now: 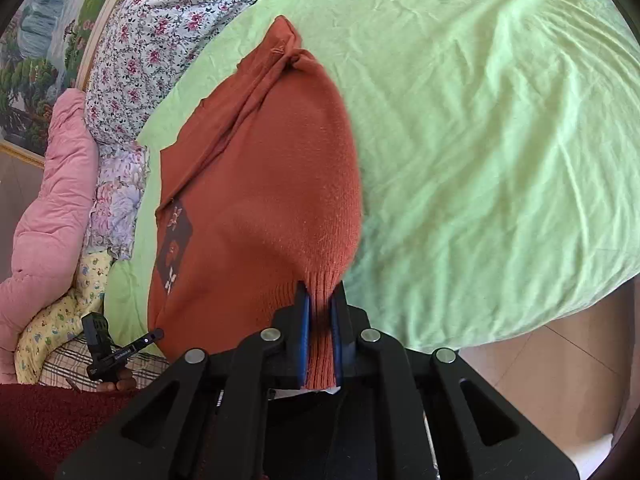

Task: Fold small clothes
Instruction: 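Lift the hem with both tools and fold it toward the collar, release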

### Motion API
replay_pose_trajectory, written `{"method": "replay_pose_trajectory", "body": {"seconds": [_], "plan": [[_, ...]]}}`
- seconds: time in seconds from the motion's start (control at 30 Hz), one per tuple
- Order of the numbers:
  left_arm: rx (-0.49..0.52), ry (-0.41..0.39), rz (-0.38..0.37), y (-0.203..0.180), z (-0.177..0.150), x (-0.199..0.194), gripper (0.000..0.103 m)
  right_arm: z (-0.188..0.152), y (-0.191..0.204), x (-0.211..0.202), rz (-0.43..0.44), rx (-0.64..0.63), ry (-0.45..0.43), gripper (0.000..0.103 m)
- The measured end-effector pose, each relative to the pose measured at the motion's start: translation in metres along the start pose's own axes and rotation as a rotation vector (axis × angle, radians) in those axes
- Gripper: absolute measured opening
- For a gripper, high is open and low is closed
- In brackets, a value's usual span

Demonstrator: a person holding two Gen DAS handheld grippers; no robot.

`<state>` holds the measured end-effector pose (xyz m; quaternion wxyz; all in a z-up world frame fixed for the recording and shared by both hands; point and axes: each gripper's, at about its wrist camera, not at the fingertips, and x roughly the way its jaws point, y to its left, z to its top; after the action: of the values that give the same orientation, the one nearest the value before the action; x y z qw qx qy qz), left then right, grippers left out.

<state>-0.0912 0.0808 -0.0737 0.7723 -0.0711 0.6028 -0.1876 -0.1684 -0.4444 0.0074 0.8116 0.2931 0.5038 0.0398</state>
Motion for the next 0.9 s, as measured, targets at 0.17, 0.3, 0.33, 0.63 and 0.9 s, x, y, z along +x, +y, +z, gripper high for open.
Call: {"method": "replay_pose_trajectory", "body": {"seconds": [0.17, 0.3, 0.33, 0.63, 0.9], "plan": [[-0.033, 0.094, -0.023, 0.01, 0.001, 0.018, 0.03, -0.001, 0.0, 0.02, -0.026, -0.023, 0.062, 0.01], [-0.051, 0.109, -0.063, 0.006, 0.0, 0.027, 0.053, -0.003, -0.006, 0.027, -0.034, -0.008, 0.072, 0.01], [-0.037, 0.109, -0.055, 0.001, 0.001, 0.03, 0.055, -0.003, -0.008, 0.028, -0.035, 0.003, 0.075, 0.01], [0.045, 0.092, 0.016, -0.005, -0.004, 0.031, 0.012, -0.005, -0.011, 0.033, -0.037, 0.021, 0.087, 0.014], [0.031, 0.003, -0.076, -0.008, 0.005, -0.013, 0.005, 0.0, 0.0, 0.009, 0.122, 0.018, 0.042, 0.011]]}}
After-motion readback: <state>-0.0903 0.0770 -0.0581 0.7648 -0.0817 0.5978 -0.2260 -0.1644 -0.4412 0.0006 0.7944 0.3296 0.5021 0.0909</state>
